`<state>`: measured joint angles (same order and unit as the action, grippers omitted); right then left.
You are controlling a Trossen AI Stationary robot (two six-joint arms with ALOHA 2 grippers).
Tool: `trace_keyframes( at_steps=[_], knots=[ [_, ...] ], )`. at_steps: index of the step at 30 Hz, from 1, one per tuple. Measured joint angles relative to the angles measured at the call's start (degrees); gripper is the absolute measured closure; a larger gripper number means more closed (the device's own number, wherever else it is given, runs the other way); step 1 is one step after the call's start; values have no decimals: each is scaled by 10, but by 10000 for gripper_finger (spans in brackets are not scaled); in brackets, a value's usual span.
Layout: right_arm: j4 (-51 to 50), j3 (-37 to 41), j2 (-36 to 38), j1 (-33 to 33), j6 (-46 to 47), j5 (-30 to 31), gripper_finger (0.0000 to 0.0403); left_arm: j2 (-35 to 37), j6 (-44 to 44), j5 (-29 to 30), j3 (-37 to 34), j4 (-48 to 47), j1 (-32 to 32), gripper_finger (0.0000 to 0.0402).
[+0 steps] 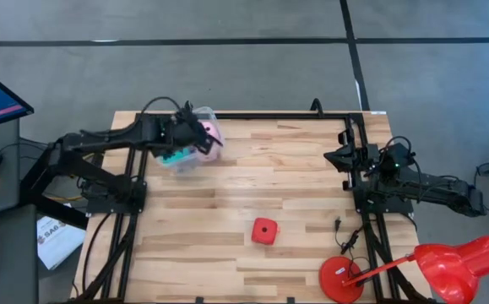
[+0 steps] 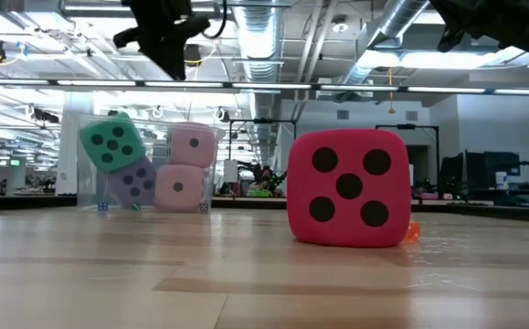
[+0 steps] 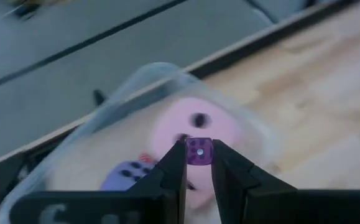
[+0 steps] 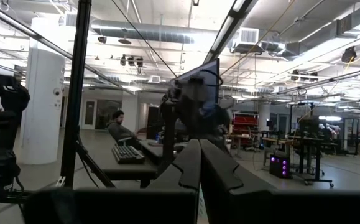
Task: Pick & Place Dice
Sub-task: Put the small purple dice into the transparent container, then put the small orange dice into the transparent container
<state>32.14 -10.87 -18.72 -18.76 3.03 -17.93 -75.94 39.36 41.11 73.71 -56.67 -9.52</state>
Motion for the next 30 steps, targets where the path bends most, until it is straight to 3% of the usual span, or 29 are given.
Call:
trace_keyframes(
  at_steps=[6, 14, 30],
  knots=[
    [0, 0, 0, 0, 0, 0, 403, -3, 32, 5, -11, -24, -74, 357],
    [5, 0, 0, 0, 0, 0, 403, 4, 94, 11, -102, -27, -143, 357],
    [4, 0, 0, 0, -10, 0, 403, 10, 94, -4, -127, 6, -152, 319]
  ],
)
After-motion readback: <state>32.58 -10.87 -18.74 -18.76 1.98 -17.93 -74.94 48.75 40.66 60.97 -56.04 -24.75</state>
